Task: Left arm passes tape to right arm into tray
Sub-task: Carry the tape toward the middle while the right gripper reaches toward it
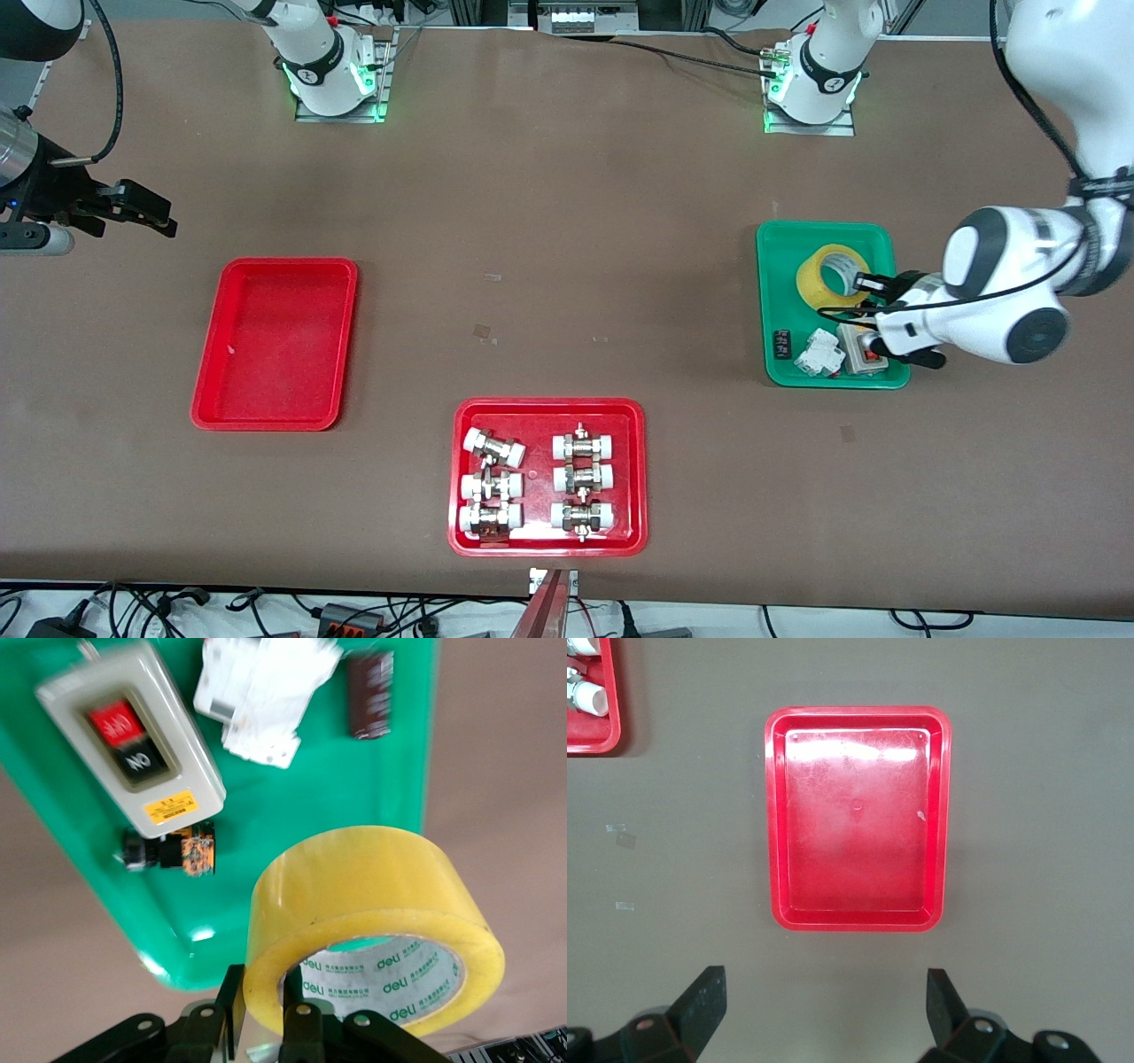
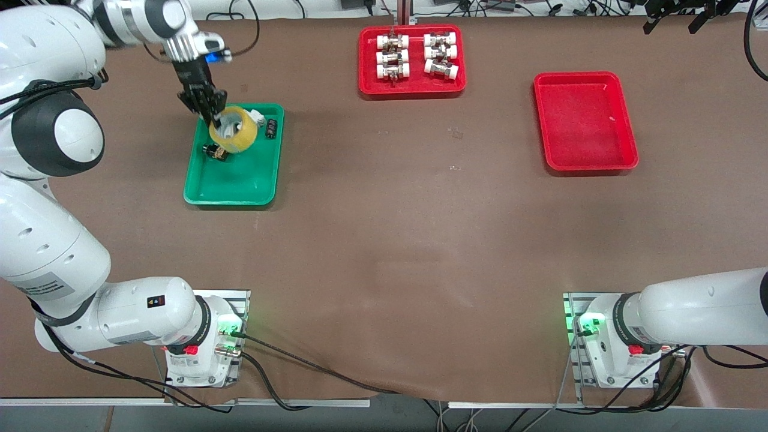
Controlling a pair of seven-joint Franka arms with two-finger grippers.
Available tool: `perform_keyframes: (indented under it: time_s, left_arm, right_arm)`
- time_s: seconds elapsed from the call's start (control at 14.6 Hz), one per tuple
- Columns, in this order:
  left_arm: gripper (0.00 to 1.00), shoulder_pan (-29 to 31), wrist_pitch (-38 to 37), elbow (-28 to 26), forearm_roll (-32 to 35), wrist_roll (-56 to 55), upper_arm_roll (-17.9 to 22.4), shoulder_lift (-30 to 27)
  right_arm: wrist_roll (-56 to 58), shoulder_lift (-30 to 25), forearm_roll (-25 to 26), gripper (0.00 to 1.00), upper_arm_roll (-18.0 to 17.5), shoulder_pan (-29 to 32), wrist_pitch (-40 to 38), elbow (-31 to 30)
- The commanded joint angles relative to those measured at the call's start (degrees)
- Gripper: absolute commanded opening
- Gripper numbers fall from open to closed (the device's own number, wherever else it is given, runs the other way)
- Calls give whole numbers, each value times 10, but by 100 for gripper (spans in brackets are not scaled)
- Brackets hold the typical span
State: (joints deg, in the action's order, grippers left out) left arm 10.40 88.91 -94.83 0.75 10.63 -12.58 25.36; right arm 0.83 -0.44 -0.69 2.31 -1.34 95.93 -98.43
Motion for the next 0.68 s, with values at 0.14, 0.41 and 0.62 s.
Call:
perform_keyframes:
  time_s: [0.14, 0.41, 0.62]
  left_arm:
    - [2, -10, -68, 148, -53, 19, -38, -2]
    - [1, -41, -24, 218, -172, 9, -88, 0]
    - [1, -97, 1, 243, -182, -44, -99, 27]
  right_arm:
    - [3, 16, -4, 100, -1, -12, 2, 11]
    - [-1, 69, -2, 100, 0, -45, -2, 16]
    - [14, 106, -8, 100, -4, -54, -2, 16]
